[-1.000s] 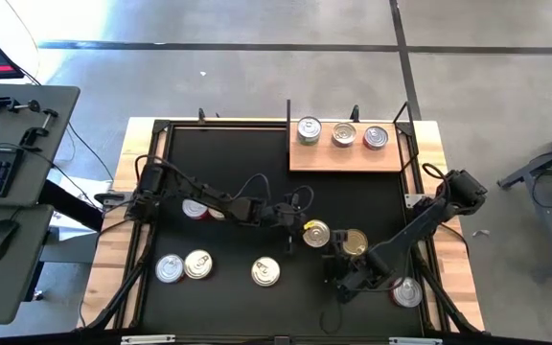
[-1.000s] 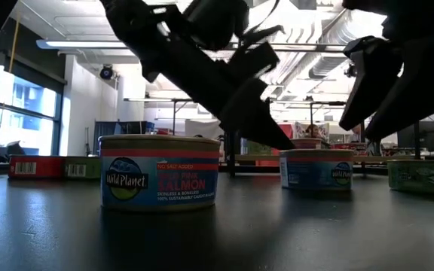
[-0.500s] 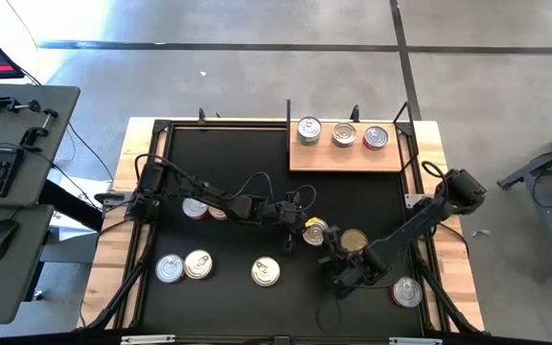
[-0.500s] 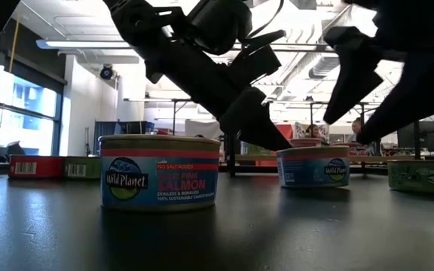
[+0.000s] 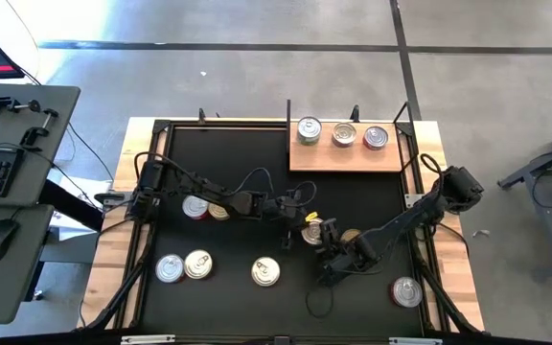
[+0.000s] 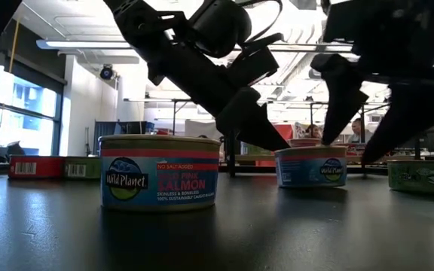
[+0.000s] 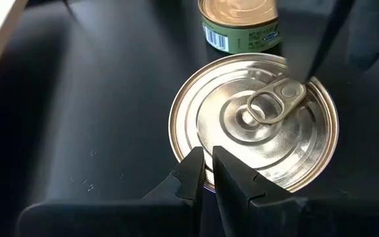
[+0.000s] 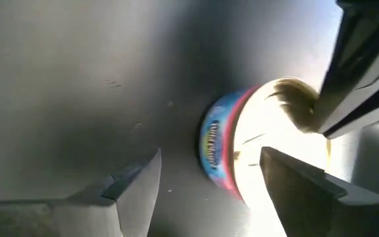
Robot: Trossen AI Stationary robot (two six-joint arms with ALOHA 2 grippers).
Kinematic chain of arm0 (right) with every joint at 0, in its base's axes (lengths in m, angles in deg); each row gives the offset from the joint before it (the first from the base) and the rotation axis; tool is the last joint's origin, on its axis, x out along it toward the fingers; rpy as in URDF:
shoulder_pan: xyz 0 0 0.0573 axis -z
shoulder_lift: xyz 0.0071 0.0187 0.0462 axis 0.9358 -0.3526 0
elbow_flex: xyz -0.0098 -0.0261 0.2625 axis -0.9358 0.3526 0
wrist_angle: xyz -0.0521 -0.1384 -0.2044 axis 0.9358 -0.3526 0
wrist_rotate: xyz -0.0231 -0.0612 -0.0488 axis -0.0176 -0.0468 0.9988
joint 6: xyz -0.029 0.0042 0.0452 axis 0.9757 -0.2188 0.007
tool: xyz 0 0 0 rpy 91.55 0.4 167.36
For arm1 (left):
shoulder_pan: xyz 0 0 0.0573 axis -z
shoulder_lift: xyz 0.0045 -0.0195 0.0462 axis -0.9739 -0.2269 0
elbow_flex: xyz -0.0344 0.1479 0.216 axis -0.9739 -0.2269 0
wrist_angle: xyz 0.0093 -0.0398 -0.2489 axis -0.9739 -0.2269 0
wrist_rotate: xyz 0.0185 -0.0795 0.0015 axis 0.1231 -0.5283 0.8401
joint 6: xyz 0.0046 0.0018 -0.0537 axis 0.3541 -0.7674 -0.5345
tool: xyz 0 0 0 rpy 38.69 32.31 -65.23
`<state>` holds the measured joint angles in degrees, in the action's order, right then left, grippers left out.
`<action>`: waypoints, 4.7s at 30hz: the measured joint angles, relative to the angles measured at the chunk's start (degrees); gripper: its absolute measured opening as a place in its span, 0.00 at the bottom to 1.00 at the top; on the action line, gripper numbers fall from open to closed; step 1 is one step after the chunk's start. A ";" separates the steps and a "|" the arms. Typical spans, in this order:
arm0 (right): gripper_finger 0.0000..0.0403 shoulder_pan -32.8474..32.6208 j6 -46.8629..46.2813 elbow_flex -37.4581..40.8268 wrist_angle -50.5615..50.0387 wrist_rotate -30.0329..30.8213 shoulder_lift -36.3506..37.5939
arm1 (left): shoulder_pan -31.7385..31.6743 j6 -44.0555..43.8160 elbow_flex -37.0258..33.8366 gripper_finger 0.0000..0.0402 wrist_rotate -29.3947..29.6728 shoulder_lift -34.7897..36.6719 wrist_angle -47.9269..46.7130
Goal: Stack canned seafood by type on shelf
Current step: Put the blue-pink tuna can on the shelf
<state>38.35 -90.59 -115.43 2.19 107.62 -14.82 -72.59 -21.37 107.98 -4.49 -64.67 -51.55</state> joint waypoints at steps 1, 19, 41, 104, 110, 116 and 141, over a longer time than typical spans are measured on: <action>0.63 0.24 0.37 0.00 0.18 0.31 0.00 | -0.26 0.02 0.00 0.07 -0.89 0.00 0.03; 0.63 -3.65 0.95 0.00 0.43 14.10 0.00 | -5.31 -0.28 -0.11 0.07 -10.81 0.00 -0.71; 0.63 2.27 -2.85 -1.83 -2.06 15.87 2.33 | -7.72 5.77 -0.35 0.07 -9.41 -0.44 -2.46; 0.69 19.58 19.16 -8.21 8.86 -13.97 -2.76 | -4.32 -3.44 -33.03 0.00 -10.20 12.48 38.32; 0.69 19.50 20.46 -8.00 12.66 -14.61 -5.30 | -4.58 -3.30 -31.23 0.00 -10.19 11.52 38.36; 0.69 19.45 17.41 -8.00 15.13 -14.73 -7.08 | -5.79 -3.32 -31.10 0.00 -10.18 13.03 36.60; 0.42 18.93 -5.64 -6.01 -26.76 19.67 9.54 | -6.17 -0.39 -31.12 0.00 5.78 30.86 8.65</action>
<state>57.28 -96.23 -121.44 -24.58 127.29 -5.28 -78.75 -21.76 76.86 1.29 -33.81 -42.89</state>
